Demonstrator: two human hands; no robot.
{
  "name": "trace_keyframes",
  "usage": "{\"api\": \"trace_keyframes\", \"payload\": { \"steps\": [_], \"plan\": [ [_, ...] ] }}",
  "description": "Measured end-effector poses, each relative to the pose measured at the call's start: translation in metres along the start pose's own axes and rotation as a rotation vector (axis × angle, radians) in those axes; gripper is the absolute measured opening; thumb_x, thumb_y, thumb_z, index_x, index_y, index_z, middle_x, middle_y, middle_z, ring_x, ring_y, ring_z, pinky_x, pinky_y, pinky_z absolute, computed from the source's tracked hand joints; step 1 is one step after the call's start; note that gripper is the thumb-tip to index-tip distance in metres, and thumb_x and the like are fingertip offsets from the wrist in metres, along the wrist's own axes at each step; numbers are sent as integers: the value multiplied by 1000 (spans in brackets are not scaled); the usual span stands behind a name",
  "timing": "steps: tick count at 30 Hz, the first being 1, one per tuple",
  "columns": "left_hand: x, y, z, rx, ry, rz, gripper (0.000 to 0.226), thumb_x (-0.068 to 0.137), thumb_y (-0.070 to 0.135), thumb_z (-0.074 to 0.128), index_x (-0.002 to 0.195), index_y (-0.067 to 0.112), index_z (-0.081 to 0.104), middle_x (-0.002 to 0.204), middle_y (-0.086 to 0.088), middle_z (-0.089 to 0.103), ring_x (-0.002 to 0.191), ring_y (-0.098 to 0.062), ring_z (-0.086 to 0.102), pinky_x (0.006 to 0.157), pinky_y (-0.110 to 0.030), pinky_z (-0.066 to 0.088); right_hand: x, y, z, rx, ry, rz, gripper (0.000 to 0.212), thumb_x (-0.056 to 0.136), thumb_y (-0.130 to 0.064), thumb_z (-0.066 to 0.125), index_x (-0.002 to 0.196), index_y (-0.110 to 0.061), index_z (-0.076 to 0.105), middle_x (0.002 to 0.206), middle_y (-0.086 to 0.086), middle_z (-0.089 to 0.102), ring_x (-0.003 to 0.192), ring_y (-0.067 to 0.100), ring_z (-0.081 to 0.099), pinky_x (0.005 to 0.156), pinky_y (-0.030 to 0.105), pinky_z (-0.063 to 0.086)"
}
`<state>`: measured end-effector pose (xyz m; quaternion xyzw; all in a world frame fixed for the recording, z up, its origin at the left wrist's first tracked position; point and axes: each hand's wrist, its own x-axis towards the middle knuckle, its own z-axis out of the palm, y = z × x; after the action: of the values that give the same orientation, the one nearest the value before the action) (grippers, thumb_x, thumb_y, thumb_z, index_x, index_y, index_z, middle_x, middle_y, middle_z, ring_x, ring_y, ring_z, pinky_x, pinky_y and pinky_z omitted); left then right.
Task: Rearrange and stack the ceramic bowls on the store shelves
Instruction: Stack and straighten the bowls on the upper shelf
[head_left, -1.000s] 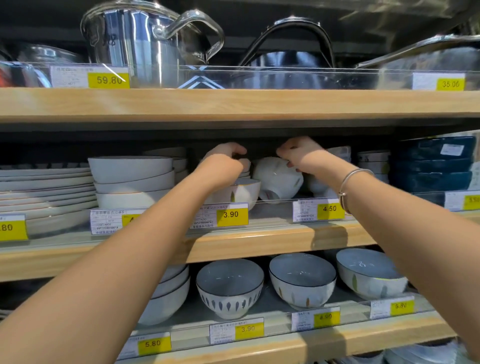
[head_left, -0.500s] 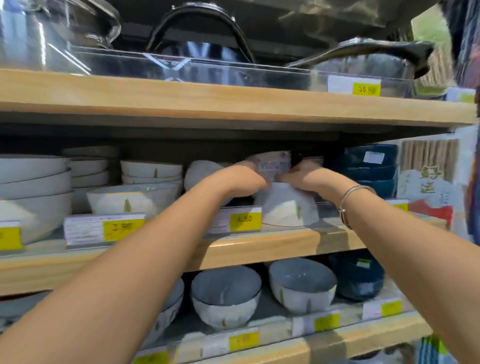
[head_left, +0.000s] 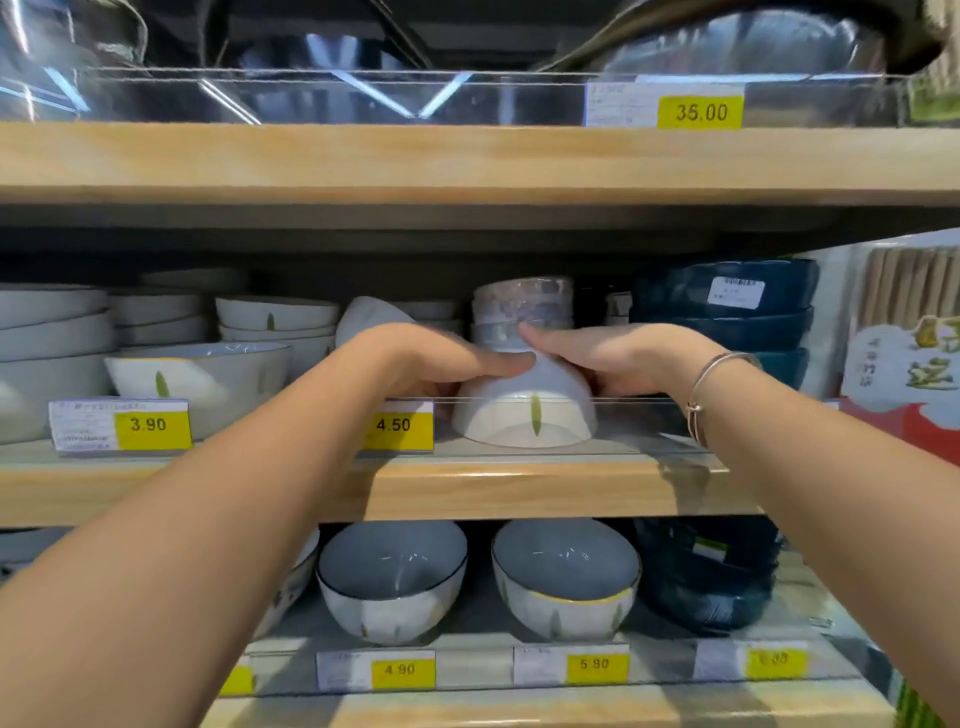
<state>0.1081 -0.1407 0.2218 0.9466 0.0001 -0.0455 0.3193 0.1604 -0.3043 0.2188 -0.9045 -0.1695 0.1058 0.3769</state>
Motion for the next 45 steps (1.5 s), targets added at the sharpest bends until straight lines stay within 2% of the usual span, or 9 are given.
{"api": "trace_keyframes", "payload": {
  "steps": [5, 8, 12, 20, 26, 32, 38, 41, 45],
  "plan": [
    [1, -2, 3, -108, 30, 15, 62, 79, 67, 53, 117, 19, 60, 117, -2, 64, 105, -19, 61, 94, -32, 48, -1, -5, 9, -7, 119, 74, 53, 90, -60, 31, 110, -19, 56, 113, 14, 63, 104, 32, 60, 88, 41, 49],
    [2, -5, 1, -91, 49, 20, 64, 78, 68, 52, 120, 20, 59, 117, 0, 64, 102, -16, 60, 85, -28, 45, 0, -8, 14, 21, 203, 110, 40, 94, -47, 31, 90, -15, 56, 97, 14, 64, 91, 30, 61, 90, 40, 48],
    [7, -12, -5, -124, 76, 12, 73, 74, 68, 58, 126, 17, 56, 122, -1, 61, 110, -21, 58, 100, -35, 43, 0, -14, 19, 133, 239, 74, 30, 97, -35, 34, 74, -20, 47, 79, 2, 52, 71, 15, 50, 91, 38, 43],
    [-10, -8, -20, -177, 124, 141, 44, 91, 40, 55, 130, 25, 44, 101, 1, 56, 83, -20, 56, 74, -34, 48, -5, -32, 28, 433, 182, 129, 27, 88, -39, 55, 95, -13, 56, 91, 13, 63, 79, 31, 62, 65, 39, 53],
    [-4, -24, -29, -350, 181, 353, 68, 80, 15, 71, 140, 27, 41, 138, -6, 52, 121, -26, 53, 106, -44, 43, -9, -24, 19, 652, 203, -29, 66, 77, -26, 73, 133, -13, 42, 119, 16, 57, 104, 34, 59, 77, 46, 55],
    [-2, -29, -24, -649, 140, 391, 93, 78, 14, 72, 151, 12, 15, 145, -12, 45, 128, -25, 49, 109, -38, 39, -22, -23, 14, 570, 321, -171, 56, 75, -21, 74, 125, -6, 53, 114, 12, 64, 100, 26, 62, 76, 39, 54],
    [-11, -13, -20, -807, -15, 127, 68, 81, 74, 37, 117, 19, 55, 123, -14, 58, 115, -38, 54, 94, -58, 45, -23, -24, 25, 114, 631, -356, 99, 42, -42, 84, 130, -13, 48, 126, 8, 57, 114, 22, 57, 101, 36, 45],
    [-6, -8, -21, -973, -29, 55, 75, 76, 80, 34, 110, 16, 55, 107, -16, 62, 95, -36, 62, 73, -56, 52, -34, -24, 31, -183, 672, -446, 96, 62, -29, 83, 140, -13, 31, 137, 8, 33, 124, 20, 40, 95, 16, 29],
    [-5, -5, -14, -1057, -38, 64, 63, 82, 71, 41, 109, 15, 55, 97, -18, 63, 84, -35, 63, 67, -52, 53, -35, -21, 43, -226, 678, -494, 94, 65, -16, 81, 139, -20, 24, 137, 10, 23, 126, 30, 33, 97, 30, 35]
  ]
}}
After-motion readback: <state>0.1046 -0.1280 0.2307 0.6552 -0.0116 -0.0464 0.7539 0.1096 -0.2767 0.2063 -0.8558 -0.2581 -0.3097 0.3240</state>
